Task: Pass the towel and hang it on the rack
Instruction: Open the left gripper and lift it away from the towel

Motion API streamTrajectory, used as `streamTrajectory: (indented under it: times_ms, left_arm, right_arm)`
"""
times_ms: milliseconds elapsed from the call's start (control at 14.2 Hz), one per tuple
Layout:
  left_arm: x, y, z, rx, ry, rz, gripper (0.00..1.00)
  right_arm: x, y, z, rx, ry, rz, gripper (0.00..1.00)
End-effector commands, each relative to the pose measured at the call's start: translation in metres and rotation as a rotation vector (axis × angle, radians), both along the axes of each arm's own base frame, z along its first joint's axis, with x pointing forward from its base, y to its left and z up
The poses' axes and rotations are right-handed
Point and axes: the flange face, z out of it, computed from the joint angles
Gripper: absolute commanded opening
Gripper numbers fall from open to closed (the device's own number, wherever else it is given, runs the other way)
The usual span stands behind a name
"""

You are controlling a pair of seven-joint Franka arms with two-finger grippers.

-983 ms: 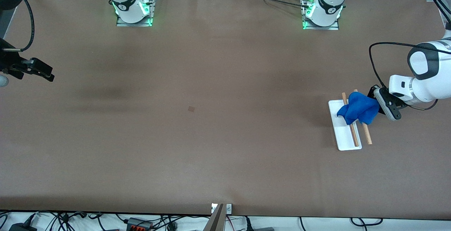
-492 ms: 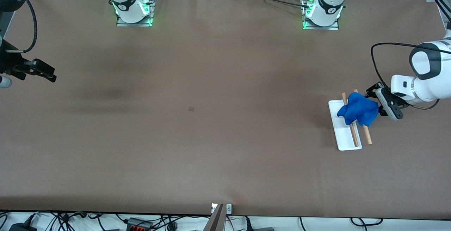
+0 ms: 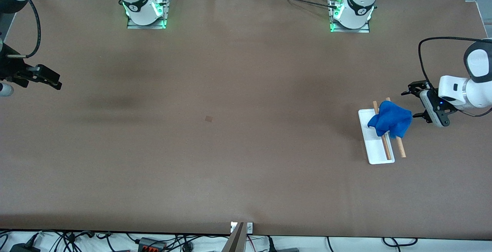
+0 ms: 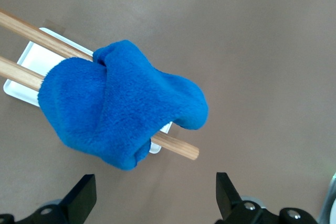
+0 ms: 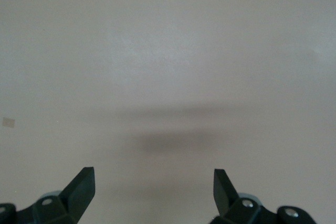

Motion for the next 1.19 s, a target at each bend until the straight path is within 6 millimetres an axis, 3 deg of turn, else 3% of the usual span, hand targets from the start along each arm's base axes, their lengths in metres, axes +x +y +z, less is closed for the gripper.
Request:
streamTrajectory:
  times_ms: [0, 351, 702, 843, 983, 1124]
  left_arm:
    - [-0.006, -0.002, 0.017, 0.009, 0.025, 0.041, 1.0]
    - [-0.015, 0.0, 0.063, 0.067, 0.032, 0.112, 1.0]
    - [-0.009, 0.015, 0.152, 0.119, 0.1, 0.325, 1.0]
    - [-0.012, 0.018, 0.176, 0.175, 0.133, 0.404, 1.0]
    - [-0.012, 0.01, 0.182, 0.203, 0.155, 0.455, 1.0]
    - [-0.012, -0.011, 0.181, 0.222, 0.196, 0.488, 1.0]
  right_arm:
    - [-0.003, 0.001, 0.002, 0.01, 0.001, -0.001, 1.0]
    - [-0.005, -0.001, 0.007, 0.011, -0.008, -0.004, 1.0]
    - [-0.007, 0.001, 0.016, 0.01, -0.019, 0.003, 1.0]
    - [-0.012, 0.0, 0.018, 0.008, -0.003, 0.005, 1.0]
    - [-0.013, -0.001, 0.019, 0.005, -0.001, 0.012, 1.0]
    - [-0.015, 0.005, 0.022, 0.005, -0.001, 0.013, 1.0]
